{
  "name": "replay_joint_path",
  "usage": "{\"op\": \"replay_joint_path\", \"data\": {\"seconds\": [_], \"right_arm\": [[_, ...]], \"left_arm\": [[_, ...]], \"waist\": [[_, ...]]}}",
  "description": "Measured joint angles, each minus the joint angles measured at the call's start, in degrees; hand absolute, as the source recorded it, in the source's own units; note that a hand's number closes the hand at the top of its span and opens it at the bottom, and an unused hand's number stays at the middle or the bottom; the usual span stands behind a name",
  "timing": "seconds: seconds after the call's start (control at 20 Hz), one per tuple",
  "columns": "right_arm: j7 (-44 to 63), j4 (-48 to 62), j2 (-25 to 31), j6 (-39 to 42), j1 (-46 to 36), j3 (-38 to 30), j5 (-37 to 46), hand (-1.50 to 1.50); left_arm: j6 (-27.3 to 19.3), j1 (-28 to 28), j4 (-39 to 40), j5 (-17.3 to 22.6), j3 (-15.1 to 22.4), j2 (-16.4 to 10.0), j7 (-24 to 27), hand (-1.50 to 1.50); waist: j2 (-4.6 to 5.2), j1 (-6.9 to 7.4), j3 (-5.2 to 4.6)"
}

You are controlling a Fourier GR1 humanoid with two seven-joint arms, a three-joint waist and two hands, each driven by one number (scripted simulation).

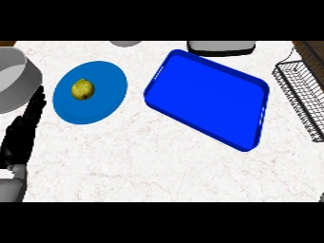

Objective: Pick the sweet potato from the tray and place it in the tiered basket

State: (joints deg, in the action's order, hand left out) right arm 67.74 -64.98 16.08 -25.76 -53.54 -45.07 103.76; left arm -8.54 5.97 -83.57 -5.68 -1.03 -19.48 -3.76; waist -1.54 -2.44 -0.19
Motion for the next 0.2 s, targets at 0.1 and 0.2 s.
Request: {"op": "replay_joint_path", "data": {"seconds": [0.1, 0.2], "right_arm": [[-0.3, -6.4, -4.1, 0.7, 1.9, 0.1, 0.8, -1.5], [-0.8, -13.5, -8.4, 1.2, 4.1, 0.6, 1.8, -1.5]], "left_arm": [[-0.2, -0.4, -0.1, -0.2, -0.1, 0.0, -0.1, 0.0], [-0.1, -0.9, -0.1, -0.1, -0.4, -0.1, 0.2, 0.0]], "waist": [[-0.22, -0.51, 0.0], [-0.31, -0.72, -0.01]]}}
